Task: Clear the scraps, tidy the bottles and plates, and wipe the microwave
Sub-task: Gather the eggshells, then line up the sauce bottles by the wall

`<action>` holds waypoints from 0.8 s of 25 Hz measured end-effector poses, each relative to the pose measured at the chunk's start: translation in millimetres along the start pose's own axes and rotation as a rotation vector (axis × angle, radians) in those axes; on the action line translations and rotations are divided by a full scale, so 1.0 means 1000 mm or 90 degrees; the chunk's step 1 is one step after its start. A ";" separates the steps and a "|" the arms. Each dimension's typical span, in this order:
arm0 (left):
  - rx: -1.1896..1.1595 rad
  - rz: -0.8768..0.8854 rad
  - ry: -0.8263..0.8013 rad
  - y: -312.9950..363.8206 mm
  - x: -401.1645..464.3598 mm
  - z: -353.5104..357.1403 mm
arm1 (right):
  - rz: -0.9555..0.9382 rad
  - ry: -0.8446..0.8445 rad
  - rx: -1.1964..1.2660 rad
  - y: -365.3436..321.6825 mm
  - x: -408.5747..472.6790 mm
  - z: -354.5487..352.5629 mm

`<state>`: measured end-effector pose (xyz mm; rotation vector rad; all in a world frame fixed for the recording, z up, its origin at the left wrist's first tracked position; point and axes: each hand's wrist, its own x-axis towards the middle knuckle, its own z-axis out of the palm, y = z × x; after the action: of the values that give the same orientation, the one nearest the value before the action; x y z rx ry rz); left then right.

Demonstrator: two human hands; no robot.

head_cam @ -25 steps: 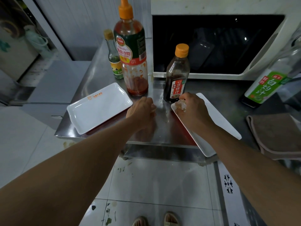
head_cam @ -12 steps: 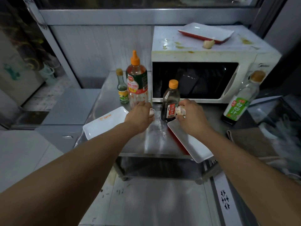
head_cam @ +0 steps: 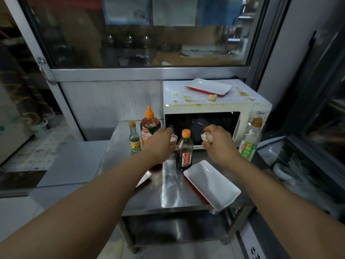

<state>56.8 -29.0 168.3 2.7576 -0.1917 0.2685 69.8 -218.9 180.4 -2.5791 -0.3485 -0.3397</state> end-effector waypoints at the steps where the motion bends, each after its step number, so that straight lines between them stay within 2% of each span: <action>1: -0.001 0.010 0.003 0.003 0.005 -0.004 | 0.004 0.009 -0.001 0.000 0.004 -0.005; 5: 0.004 0.032 0.014 0.016 0.031 -0.015 | 0.007 0.035 -0.006 0.010 0.029 -0.021; 10: 0.002 0.007 0.022 0.026 0.080 -0.018 | -0.014 0.046 -0.006 0.039 0.082 -0.028; 20: 0.014 -0.103 0.059 0.037 0.191 0.003 | -0.065 0.019 0.039 0.101 0.227 -0.027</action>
<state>237.0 -83.1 218.2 2.7549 0.0593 0.3560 308.9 -276.5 225.7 -2.4992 -0.4742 -0.3978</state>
